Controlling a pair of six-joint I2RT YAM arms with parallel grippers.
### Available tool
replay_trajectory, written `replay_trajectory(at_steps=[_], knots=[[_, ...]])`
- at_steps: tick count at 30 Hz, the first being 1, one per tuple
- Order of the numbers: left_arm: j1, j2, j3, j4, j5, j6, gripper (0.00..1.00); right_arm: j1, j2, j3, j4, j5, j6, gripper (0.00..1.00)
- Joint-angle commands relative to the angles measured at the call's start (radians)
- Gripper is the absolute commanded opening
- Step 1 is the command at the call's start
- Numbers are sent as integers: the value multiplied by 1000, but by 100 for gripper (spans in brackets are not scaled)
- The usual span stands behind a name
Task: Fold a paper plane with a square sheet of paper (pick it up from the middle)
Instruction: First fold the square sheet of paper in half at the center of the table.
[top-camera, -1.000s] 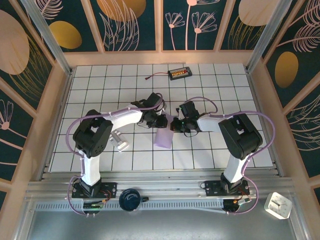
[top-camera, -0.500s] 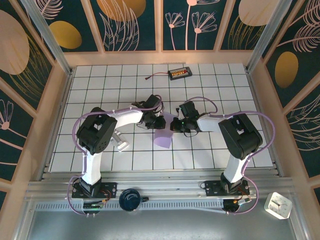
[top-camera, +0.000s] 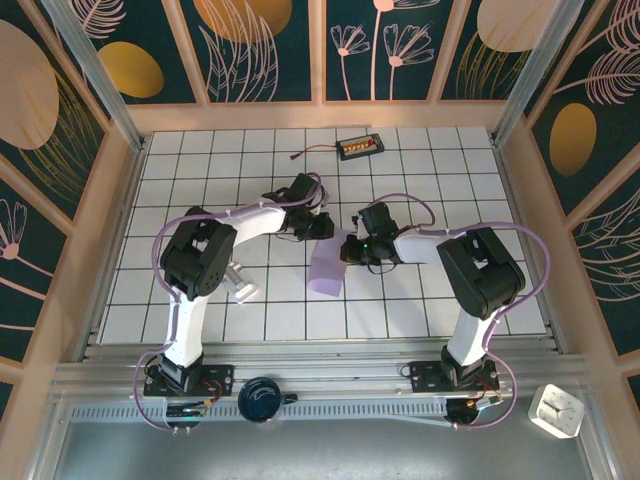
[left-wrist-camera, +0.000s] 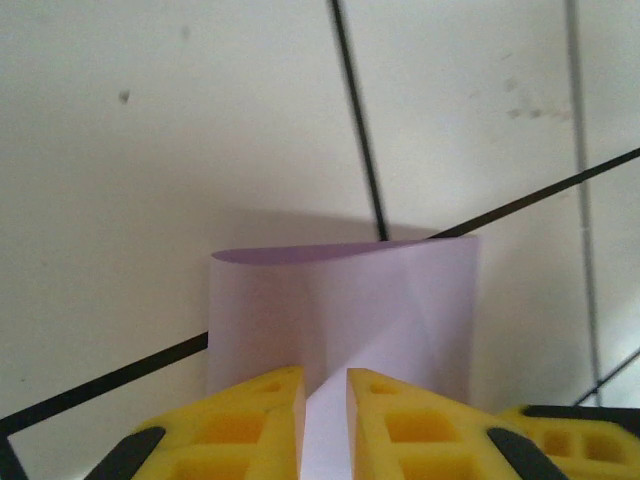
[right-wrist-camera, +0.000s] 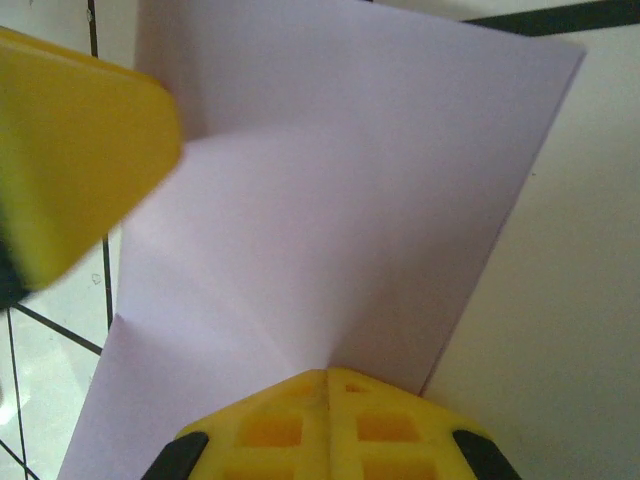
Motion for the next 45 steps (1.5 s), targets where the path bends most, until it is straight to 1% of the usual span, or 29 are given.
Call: replay_trajectory(at_steps=[1,4,8,12,16,17,20,23,31,35,40,42,45], knots=[[15,35,-2,-22,-10,20,18,0,86,-56,-155,143,-17,0],[38,42,-7,-23,-39,27,18,0,89,-56,-154,142,-18,0],[50,29,9,-21,-37,33,19,0,88,-62,-153,143,-18,0],[44,-24,-8,39,57,-1,24,0,82,-64,-158,151,-16,0],[35,-39,-28,97,141,-27,25,0,80,-67,-156,149,-13,0],[36,-30,-25,93,136,-28,25,0,80,-68,-155,149,-14,0],[40,11,5,43,56,-20,21,0,79,-66,-158,151,-14,0],[49,38,4,40,12,-30,18,0,77,-64,-159,151,-16,0],[70,65,-29,69,-11,-41,17,0,80,-70,-155,149,-13,0],[70,2,-43,83,5,-51,20,0,78,-70,-156,151,-12,0],[51,-137,-138,141,71,-97,25,0,76,-71,-156,153,-12,0],[32,-171,-183,151,100,-114,26,0,77,-72,-155,151,-12,0],[8,-189,-248,165,143,-140,22,0,78,-70,-154,151,-11,0]])
